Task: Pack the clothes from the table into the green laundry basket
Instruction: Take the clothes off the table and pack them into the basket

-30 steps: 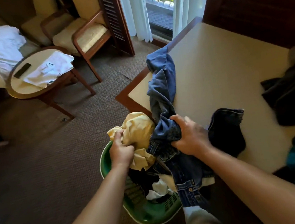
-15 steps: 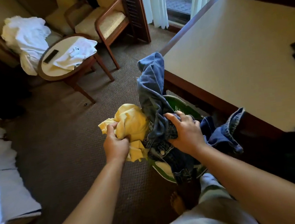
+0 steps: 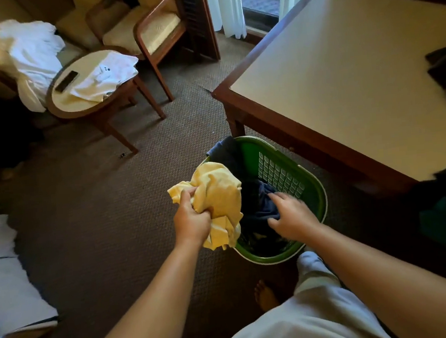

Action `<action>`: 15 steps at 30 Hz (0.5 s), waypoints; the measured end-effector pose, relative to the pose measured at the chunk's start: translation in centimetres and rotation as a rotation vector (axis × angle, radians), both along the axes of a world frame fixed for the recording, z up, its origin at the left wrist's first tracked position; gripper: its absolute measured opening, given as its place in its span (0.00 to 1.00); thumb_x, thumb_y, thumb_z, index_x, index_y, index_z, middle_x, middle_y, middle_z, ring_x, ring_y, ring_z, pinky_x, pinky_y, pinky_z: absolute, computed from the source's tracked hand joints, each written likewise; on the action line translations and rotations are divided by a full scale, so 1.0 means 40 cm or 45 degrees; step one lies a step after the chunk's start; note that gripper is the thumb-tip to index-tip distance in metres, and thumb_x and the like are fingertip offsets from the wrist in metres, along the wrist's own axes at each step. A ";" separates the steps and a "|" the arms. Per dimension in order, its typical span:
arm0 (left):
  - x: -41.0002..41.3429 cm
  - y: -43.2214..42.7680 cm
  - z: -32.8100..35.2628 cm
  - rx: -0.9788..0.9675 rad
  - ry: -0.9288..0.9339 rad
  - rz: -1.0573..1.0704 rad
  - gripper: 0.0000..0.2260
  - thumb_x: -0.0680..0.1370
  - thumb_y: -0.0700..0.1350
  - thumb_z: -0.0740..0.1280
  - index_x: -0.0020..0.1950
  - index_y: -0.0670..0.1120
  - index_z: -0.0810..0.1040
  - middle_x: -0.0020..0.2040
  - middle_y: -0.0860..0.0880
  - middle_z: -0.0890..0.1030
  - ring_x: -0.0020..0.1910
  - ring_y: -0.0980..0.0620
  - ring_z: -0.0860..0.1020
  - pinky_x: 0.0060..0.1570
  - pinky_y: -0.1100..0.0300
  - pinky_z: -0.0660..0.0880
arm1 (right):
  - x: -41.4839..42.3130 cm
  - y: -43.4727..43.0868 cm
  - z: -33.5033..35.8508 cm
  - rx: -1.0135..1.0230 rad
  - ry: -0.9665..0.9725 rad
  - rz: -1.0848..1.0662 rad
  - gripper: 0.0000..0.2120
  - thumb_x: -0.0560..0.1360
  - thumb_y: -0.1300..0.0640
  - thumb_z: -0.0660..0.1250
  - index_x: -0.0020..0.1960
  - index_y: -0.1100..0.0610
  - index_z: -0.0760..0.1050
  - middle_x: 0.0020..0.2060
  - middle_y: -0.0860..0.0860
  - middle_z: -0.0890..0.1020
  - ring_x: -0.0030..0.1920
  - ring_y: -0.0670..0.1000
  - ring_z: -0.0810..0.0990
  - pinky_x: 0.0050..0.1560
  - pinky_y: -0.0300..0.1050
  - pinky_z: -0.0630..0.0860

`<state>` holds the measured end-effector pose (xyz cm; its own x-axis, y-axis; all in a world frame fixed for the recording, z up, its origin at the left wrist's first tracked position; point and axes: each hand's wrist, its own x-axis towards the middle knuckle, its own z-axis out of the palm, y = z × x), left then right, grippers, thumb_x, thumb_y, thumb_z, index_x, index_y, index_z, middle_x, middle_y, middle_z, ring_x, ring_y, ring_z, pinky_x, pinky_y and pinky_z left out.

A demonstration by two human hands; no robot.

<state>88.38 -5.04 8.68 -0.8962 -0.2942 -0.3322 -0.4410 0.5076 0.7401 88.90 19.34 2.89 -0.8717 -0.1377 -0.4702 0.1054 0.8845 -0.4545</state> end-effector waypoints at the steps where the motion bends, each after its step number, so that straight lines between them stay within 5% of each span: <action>1: 0.001 0.004 -0.005 0.012 -0.020 -0.003 0.21 0.77 0.36 0.68 0.63 0.58 0.73 0.49 0.52 0.78 0.43 0.57 0.75 0.35 0.63 0.69 | 0.005 0.002 -0.001 -0.013 -0.004 -0.002 0.36 0.77 0.45 0.65 0.81 0.51 0.55 0.79 0.50 0.61 0.79 0.54 0.58 0.77 0.59 0.59; 8: 0.002 0.049 -0.017 0.122 -0.058 -0.038 0.23 0.77 0.38 0.69 0.65 0.61 0.74 0.53 0.51 0.80 0.47 0.53 0.79 0.38 0.60 0.74 | 0.008 -0.017 0.031 -0.163 0.105 0.015 0.37 0.79 0.48 0.66 0.82 0.52 0.54 0.80 0.49 0.60 0.79 0.51 0.57 0.77 0.55 0.60; 12: -0.032 0.075 -0.004 0.217 0.016 -0.081 0.25 0.75 0.44 0.72 0.67 0.64 0.73 0.60 0.50 0.80 0.55 0.48 0.80 0.54 0.48 0.81 | -0.021 -0.031 0.063 -0.229 0.146 -0.002 0.39 0.79 0.50 0.67 0.83 0.51 0.49 0.81 0.48 0.56 0.80 0.49 0.54 0.78 0.53 0.58; 15: -0.049 0.078 0.003 0.423 -0.117 -0.194 0.37 0.75 0.48 0.75 0.78 0.66 0.61 0.73 0.54 0.71 0.68 0.48 0.76 0.65 0.45 0.78 | -0.045 -0.028 0.081 -0.227 0.118 -0.020 0.41 0.79 0.49 0.67 0.83 0.49 0.47 0.81 0.47 0.54 0.80 0.50 0.53 0.78 0.56 0.59</action>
<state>86.40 -1.93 8.80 -0.8833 -0.0227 -0.4682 -0.4513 0.3117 0.8362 87.10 18.21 6.13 -0.9130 -0.1975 -0.3571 0.0692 0.7876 -0.6123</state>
